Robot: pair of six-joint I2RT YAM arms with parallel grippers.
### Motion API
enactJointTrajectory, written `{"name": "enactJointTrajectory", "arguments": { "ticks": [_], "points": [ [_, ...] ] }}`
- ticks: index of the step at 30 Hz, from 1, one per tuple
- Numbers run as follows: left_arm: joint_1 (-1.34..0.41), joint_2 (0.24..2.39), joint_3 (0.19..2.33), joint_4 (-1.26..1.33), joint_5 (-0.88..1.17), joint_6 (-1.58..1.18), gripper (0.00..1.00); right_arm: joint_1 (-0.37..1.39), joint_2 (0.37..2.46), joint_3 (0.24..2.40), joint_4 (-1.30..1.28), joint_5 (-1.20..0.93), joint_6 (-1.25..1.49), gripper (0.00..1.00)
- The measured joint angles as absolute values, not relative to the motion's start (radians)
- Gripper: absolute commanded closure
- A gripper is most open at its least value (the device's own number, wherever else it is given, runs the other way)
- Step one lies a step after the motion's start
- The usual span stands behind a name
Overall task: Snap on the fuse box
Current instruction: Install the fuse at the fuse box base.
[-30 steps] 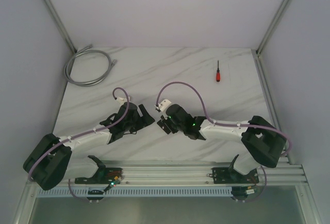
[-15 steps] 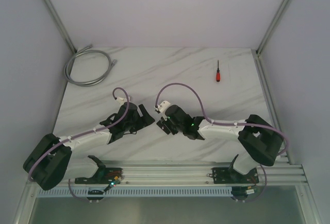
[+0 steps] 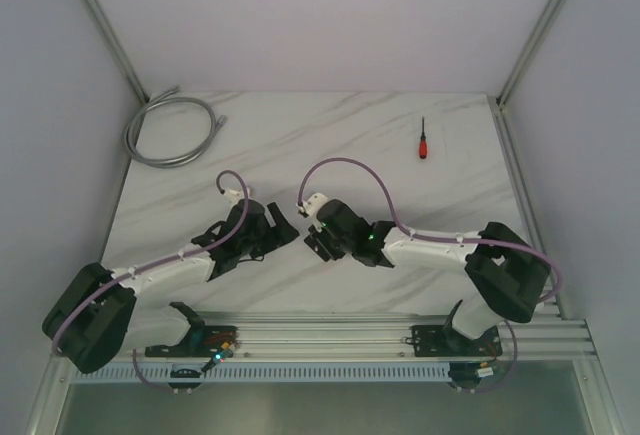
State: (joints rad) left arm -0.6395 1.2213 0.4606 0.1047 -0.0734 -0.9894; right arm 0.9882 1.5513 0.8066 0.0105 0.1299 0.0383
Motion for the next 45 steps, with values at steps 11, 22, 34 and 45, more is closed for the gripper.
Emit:
{"name": "enactJointTrajectory", "arguments": {
  "ticks": [11, 22, 34, 45],
  "points": [
    [-0.624, 1.201, 0.453, 0.099, -0.081, -0.989, 0.13, 0.985, 1.563, 0.902, -0.073, 0.127, 0.053, 0.84],
    [-0.619, 1.198, 0.449, 0.09, -0.083, -0.989, 0.13, 0.977, 1.614, 0.936, -0.126, 0.127, 0.057, 0.9],
    [-0.618, 1.198, 0.449, 0.088, -0.083, -0.989, 0.13, 0.975, 1.645, 0.977, -0.164, 0.128, 0.056, 0.96],
    [-0.616, 1.198, 0.449, 0.088, -0.083, -0.989, 0.13, 0.975, 1.636, 0.978, -0.194, 0.127, 0.079, 0.92]
  ]
}}
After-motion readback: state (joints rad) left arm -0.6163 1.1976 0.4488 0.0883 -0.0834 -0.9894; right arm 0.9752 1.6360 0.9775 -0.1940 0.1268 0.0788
